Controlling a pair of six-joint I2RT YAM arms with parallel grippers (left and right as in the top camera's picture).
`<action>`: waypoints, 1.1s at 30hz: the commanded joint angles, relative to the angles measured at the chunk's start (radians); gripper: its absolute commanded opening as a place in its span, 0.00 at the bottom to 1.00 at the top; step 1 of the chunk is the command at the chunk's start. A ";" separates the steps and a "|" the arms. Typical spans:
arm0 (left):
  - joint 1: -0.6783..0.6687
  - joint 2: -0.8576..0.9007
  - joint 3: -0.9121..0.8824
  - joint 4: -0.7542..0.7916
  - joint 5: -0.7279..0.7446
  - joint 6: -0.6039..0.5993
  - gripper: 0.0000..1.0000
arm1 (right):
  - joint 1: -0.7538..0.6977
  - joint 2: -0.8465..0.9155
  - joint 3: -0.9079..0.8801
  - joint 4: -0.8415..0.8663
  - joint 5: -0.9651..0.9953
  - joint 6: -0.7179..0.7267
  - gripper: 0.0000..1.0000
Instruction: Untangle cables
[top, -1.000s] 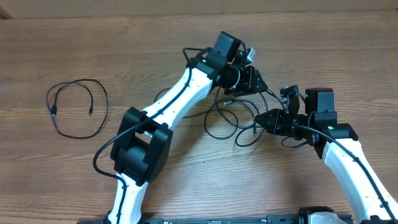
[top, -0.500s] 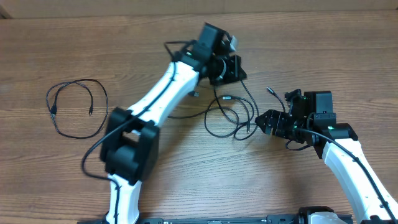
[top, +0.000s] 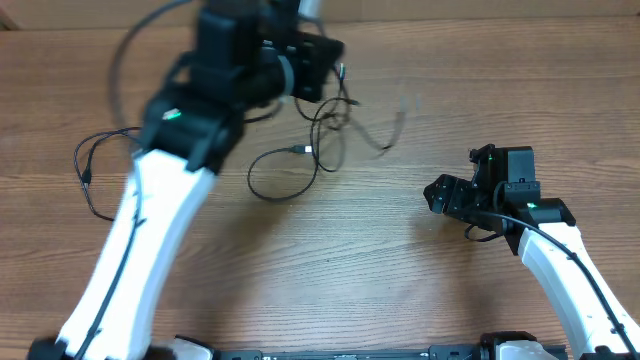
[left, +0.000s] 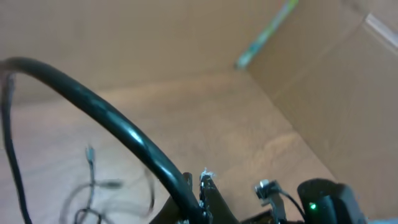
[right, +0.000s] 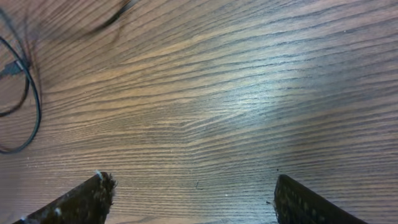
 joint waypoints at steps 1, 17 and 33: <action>0.101 -0.099 0.010 0.021 0.144 0.021 0.04 | 0.004 0.001 0.005 0.003 0.014 0.008 0.80; 0.320 -0.103 0.010 0.566 1.002 -0.454 0.04 | 0.004 0.001 0.005 0.080 -0.242 -0.037 0.86; 0.135 0.000 0.010 0.704 0.972 -0.477 0.04 | 0.108 0.008 0.005 0.250 -0.499 -0.061 0.82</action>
